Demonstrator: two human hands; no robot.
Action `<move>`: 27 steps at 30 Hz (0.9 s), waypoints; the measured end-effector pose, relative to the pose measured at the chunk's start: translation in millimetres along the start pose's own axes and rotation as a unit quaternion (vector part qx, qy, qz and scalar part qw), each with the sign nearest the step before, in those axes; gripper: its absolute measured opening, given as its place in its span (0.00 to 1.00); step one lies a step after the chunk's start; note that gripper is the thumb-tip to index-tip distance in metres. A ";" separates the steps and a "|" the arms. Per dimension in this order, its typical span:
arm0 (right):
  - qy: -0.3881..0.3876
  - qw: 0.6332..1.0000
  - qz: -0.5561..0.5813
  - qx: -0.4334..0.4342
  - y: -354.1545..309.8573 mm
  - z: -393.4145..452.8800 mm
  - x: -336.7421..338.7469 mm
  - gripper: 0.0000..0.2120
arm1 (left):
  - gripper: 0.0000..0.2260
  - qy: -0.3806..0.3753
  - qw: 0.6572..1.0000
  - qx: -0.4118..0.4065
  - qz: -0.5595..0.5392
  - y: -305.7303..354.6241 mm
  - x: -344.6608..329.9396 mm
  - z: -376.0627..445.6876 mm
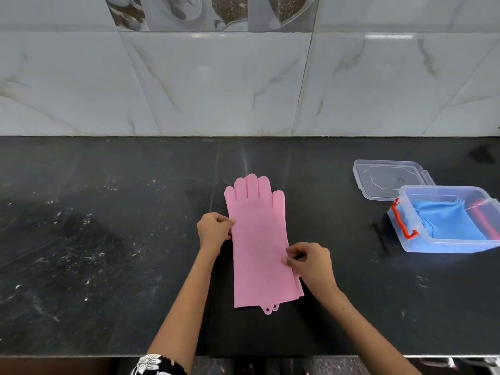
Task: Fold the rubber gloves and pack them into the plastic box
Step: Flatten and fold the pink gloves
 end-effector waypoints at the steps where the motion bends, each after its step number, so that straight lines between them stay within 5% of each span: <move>1: 0.009 1.000 -0.014 0.003 0.3 -0.2 -0.5 0.13 | 0.06 0.008 1.000 -0.012 0.007 -0.8 0.3 -1.7; 6: 0.065 0.996 -0.052 0.021 -17.5 14.6 10.0 0.08 | 0.08 0.031 0.998 -0.045 0.017 1.6 -1.6 -7.0; 17: 0.045 0.998 -0.032 -0.007 -2.8 30.6 1.9 0.06 | 0.07 -0.008 0.999 -0.050 0.016 -0.2 -7.6 -1.6; 27: 0.114 0.993 -0.018 0.039 -40.6 110.8 22.4 0.14 | 0.08 0.022 0.995 -0.093 0.002 21.0 -15.8 11.5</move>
Point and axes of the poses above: each hand's wrist, its own z-axis towards the middle knuckle, its own x-axis out of the back of the hand, y = z × x, the point moved 5 cm from there along z, towards the middle knuckle, and after that the axes turned 7 degrees about -z, right-handed, at the moved point
